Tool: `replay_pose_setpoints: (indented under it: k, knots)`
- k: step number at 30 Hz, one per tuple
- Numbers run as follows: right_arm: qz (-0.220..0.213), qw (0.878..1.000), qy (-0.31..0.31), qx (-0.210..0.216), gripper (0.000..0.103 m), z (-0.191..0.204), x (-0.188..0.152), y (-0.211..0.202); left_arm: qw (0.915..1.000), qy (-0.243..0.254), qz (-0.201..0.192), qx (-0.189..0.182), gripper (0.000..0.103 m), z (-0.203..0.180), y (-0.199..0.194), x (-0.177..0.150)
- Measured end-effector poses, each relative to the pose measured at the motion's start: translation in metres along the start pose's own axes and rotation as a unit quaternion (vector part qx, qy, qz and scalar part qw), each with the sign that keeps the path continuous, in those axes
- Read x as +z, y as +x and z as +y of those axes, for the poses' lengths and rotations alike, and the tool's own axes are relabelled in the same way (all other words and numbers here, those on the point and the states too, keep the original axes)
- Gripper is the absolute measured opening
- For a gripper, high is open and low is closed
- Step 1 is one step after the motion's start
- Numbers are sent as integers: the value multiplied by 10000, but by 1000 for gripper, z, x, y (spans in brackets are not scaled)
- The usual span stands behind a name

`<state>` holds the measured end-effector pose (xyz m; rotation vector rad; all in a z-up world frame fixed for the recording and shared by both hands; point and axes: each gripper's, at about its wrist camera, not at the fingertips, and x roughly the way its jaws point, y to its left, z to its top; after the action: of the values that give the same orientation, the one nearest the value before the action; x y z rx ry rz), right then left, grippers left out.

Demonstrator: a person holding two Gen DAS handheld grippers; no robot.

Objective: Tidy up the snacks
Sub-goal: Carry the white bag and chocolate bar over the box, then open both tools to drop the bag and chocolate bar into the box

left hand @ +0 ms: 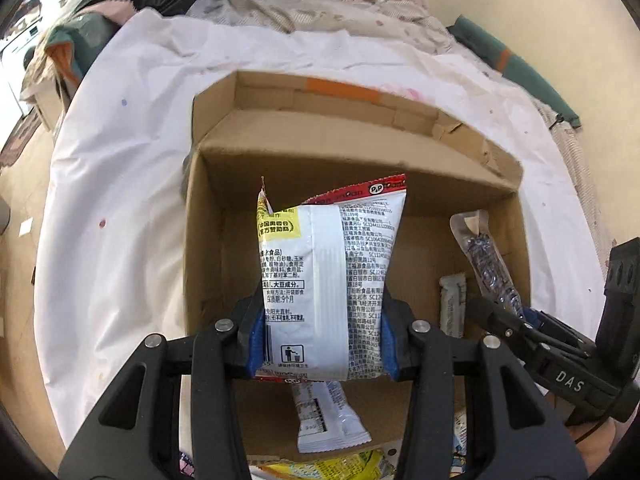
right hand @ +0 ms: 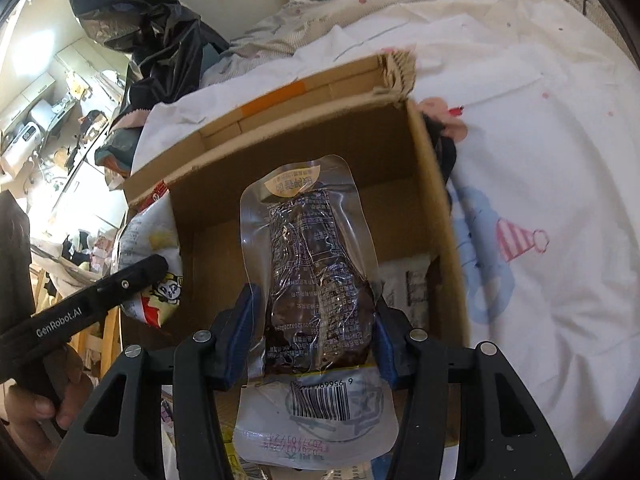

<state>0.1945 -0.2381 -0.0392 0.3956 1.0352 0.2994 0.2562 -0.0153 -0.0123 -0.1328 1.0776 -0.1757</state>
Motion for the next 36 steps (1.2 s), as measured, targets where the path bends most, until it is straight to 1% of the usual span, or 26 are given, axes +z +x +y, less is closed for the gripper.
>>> replay_pose_setpoints:
  k: [3, 5, 8, 12, 13, 15, 17, 18, 19, 21, 22, 24, 26, 27, 28, 29, 30, 31, 32, 33, 35, 36]
  knots:
    - [6, 9999, -101, -51, 55, 4, -1, 3, 9995, -42, 300, -7, 41, 0, 11, -5]
    - [-14, 9999, -74, -76, 56, 4, 0, 4, 9991, -15, 417, 9, 41, -1, 15, -10]
    - [-50, 9999, -21, -115, 56, 2, 1, 6, 9990, 41, 447, 68, 41, -5, 18, -12]
    - [-127, 9999, -51, -106, 58, 4, -3, 4, 9988, 5, 486, 5, 41, -5, 20, -14]
    - [-146, 9999, -26, -86, 61, 4, -3, 3, 9988, -1, 491, 6, 41, -5, 21, -14]
    - [-174, 9998, 60, -31, 70, 3, -3, 1, 9984, -3, 568, 63, 43, -5, 22, -15]
    - [-240, 9994, 200, 129, 89, 2, -1, -5, 9959, 64, 867, 231, 59, -6, 25, -18]
    - [-314, 9991, 223, 188, 91, 1, 1, -8, 9938, 9, 1079, 280, 73, -5, 26, -20]
    - [-408, 9987, 213, 226, 91, 2, 2, -13, 9923, -97, 1222, 165, 79, -4, 25, -22]
    - [-460, 9984, 196, 257, 91, 2, 3, -16, 9896, -169, 1423, -89, 80, -4, 25, -27]
    - [-454, 9985, 197, 253, 91, 2, 4, -16, 9878, -140, 1547, -121, 81, -7, 28, -30]
    - [-476, 9983, 231, 249, 91, 2, 4, -17, 9848, -32, 1737, -54, 81, -12, 37, -36]
    - [-485, 9983, 207, 255, 91, 4, 5, -18, 9832, 41, 1820, 112, 81, -16, 43, -40]
    - [-497, 9983, 178, 241, 91, 5, 5, -19, 9826, 60, 1850, 130, 81, -18, 46, -41]
    - [-518, 9983, 145, 221, 91, 6, 6, -20, 9818, 67, 1894, 122, 88, -22, 49, -40]
    - [-552, 9981, 150, 222, 91, 6, 7, -23, 9814, 57, 1917, 101, 90, -24, 51, -40]
    - [-579, 9979, 176, 247, 91, 6, 8, -25, 9814, -12, 1919, 49, 92, -26, 53, -39]
    - [-619, 9975, 209, 280, 91, 5, 8, -27, 9815, -142, 1890, -266, 92, -26, 53, -38]
    - [-668, 9970, 234, 298, 91, 5, 8, -31, 9797, -208, 1910, -576, 92, -27, 53, -38]
    - [-712, 9967, 248, 295, 91, 4, 9, -34, 9763, -221, 2005, -781, 92, -30, 55, -38]
    - [-782, 9960, 299, 307, 91, 2, 10, -40, 9753, -113, 2052, -806, 92, -35, 59, -37]
    - [-801, 9957, 328, 317, 91, 0, 10, -42, 9721, -44, 2137, -966, 92, -38, 62, -39]
